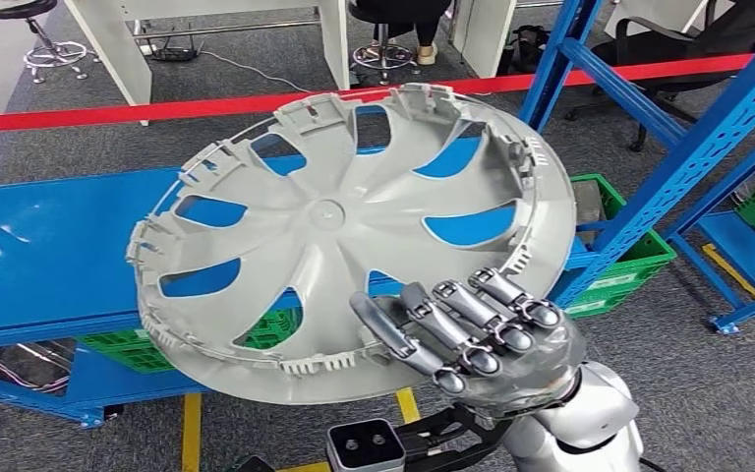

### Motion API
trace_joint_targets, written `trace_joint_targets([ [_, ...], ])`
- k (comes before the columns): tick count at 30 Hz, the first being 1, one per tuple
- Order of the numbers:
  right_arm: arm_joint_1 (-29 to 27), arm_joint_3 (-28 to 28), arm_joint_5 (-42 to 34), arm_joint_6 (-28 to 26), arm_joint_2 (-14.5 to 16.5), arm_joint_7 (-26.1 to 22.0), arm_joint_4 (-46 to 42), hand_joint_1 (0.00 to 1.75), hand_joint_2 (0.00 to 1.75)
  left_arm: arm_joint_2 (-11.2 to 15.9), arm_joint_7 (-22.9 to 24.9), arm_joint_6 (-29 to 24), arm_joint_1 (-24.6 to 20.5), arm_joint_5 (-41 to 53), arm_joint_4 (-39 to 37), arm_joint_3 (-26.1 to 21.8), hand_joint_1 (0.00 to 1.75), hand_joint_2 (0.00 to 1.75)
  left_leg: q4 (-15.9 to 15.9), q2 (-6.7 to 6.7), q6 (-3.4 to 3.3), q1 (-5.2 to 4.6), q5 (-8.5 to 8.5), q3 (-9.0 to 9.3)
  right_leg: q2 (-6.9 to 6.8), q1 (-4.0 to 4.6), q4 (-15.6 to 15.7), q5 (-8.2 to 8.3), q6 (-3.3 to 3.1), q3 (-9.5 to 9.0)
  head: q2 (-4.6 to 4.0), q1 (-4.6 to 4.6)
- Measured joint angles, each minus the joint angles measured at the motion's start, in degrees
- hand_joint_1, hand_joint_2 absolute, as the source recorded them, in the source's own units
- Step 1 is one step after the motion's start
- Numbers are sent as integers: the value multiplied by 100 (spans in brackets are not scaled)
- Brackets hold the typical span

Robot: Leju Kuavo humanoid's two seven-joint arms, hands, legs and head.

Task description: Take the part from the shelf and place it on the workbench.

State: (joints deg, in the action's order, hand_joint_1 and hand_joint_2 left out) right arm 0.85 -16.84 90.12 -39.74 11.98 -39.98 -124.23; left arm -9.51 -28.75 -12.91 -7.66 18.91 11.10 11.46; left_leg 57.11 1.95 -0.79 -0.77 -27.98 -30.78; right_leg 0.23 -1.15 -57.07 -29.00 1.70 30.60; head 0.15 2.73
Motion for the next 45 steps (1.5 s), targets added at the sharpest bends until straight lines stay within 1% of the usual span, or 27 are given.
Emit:
trace_joint_targets([
  [8,-7,-20,0,0,2,0,2,175,175,-4,20,-39,1,44,0,-35,0,0,0,0,0,0,0,-1,0,0,0,0,0,-1,0,0],
  [19,-7,-38,0,2,2,0,7,175,175,3,210,-80,2,219,0,-36,0,0,0,0,0,0,0,-1,-1,0,0,0,0,0,0,0],
  [28,-8,-66,0,2,8,0,11,175,175,5,220,-41,2,232,0,-36,0,0,0,0,0,0,0,-1,-1,0,0,0,0,0,0,0],
  [40,-20,-71,1,2,138,0,52,175,175,14,222,-23,3,389,0,-48,0,0,14,0,-1,-5,-1,-6,-2,-9,6,5,8,-1,0,-1],
  [45,-56,-93,2,2,232,50,80,175,175,26,226,-77,5,474,0,-130,0,0,41,0,-21,-18,-13,-19,-2,-16,6,10,22,0,0,-1],
])
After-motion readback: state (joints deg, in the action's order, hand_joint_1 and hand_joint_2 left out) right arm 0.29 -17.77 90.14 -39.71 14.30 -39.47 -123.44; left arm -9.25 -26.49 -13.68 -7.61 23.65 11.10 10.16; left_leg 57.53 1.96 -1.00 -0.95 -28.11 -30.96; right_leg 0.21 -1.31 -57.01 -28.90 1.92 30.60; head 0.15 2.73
